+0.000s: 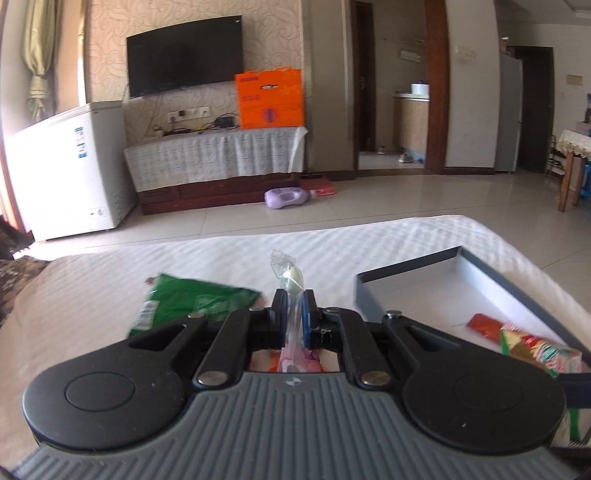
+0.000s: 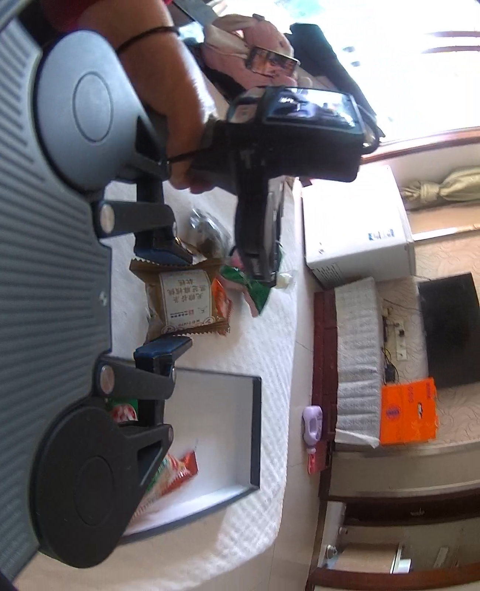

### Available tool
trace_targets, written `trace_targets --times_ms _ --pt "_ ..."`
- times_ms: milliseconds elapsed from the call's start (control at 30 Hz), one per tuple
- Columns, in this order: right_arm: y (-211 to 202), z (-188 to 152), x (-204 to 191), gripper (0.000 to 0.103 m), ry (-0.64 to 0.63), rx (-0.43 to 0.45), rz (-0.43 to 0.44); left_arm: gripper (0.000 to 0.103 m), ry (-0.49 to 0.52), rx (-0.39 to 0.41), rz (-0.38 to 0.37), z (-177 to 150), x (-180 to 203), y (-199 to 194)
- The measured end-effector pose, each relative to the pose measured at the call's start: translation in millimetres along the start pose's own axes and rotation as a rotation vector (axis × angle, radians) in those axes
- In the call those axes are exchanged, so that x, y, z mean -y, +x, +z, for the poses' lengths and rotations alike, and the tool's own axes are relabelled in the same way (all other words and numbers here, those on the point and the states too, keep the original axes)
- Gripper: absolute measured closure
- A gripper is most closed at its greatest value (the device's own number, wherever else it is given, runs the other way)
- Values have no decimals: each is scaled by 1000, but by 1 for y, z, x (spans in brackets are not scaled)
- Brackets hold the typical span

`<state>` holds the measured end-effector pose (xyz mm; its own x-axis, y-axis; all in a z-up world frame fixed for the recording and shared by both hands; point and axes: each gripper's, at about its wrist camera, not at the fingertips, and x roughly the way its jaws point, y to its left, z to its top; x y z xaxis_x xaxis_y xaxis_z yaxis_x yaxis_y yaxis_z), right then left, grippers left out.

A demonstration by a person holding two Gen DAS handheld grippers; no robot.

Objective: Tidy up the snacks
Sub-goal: 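Carry the cake and the pink packet over the white box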

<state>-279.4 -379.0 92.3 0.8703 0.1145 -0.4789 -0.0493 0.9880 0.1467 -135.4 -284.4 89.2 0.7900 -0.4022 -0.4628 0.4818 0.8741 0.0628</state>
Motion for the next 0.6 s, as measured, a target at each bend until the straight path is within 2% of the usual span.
trace_targets --times_ms 133,200,400,500,600 --pt "-1 -5 13 59 -1 -14 -57 93 -5 23 -61 12 27 12" --pt "-6 -7 19 59 3 -8 -58 93 -2 36 -95 18 44 19" --pt "-15 -16 33 59 -4 -23 -87 93 66 49 -180 24 98 48" --pt "-18 -18 44 59 12 -31 -95 93 117 47 -172 22 116 64" --pt "-19 -20 51 59 20 -34 -95 93 117 16 -163 17 119 85"
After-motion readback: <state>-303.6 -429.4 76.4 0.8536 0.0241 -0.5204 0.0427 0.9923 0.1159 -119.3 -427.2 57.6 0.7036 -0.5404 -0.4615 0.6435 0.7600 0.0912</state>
